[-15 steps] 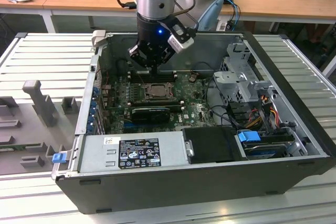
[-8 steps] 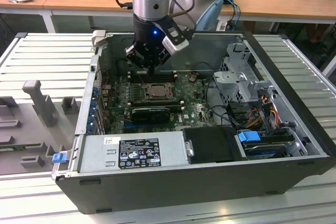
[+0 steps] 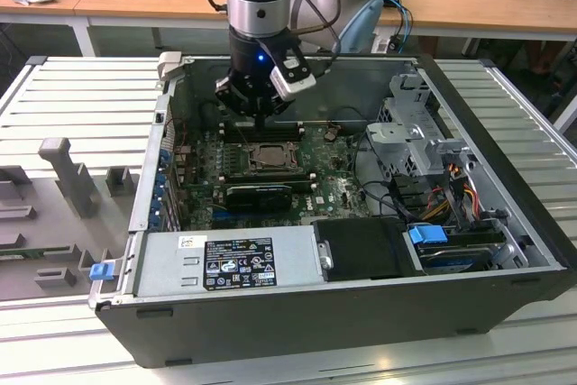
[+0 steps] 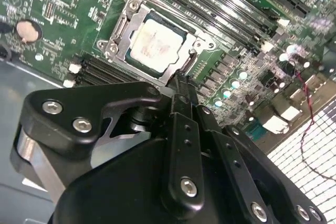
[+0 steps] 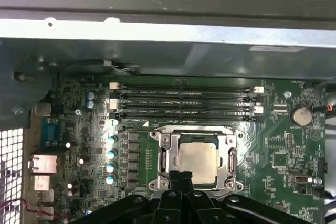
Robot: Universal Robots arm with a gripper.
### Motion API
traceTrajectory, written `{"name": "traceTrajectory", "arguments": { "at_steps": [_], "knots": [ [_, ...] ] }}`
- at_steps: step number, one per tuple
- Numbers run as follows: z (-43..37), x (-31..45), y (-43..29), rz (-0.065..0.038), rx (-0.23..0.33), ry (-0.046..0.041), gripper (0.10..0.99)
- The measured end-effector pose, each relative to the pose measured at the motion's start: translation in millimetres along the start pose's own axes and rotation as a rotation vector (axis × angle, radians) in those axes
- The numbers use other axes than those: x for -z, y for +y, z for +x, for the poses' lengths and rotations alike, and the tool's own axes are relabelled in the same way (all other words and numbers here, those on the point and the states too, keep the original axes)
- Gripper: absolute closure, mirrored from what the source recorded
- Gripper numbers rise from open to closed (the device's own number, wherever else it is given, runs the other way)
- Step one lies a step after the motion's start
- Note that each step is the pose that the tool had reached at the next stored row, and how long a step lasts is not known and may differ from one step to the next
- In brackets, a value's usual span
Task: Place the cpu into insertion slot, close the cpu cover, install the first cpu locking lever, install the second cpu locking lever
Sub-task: 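Install the first cpu locking lever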
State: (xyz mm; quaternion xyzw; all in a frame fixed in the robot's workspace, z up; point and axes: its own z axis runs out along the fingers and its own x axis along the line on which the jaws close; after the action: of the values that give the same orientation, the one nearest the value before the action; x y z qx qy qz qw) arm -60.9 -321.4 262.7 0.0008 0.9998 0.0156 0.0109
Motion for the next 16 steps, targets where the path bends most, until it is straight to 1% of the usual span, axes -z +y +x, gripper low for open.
{"name": "traceTrajectory", "arguments": {
  "at_steps": [2,3,4,5,6,9,11,13,15,16],
  "knots": [
    [5.4,0.2,0.0,-0.001,-0.001,0.0001,0.980],
    [9.5,0.3,0.0,-0.001,-0.002,0.0001,0.980],
    [11.5,0.3,0.0,-0.001,-0.002,0.0001,0.980],
    [16.2,0.4,0.0,-0.001,-0.002,0.0001,0.980],
    [17.8,0.1,0.1,-0.001,-0.012,-0.0003,0.980],
    [18.7,-0.2,0.0,-0.001,-0.042,-0.0011,0.980],
    [22.7,-0.2,0.1,-0.003,-0.047,-0.0013,0.980],
    [29.0,-0.1,0.0,-0.007,-0.049,-0.0012,0.980],
    [35.2,-0.4,0.6,-0.008,-0.050,-0.0014,0.980],
    [39.7,-0.8,2.2,-0.008,-0.050,-0.0012,0.980]
  ]
}}
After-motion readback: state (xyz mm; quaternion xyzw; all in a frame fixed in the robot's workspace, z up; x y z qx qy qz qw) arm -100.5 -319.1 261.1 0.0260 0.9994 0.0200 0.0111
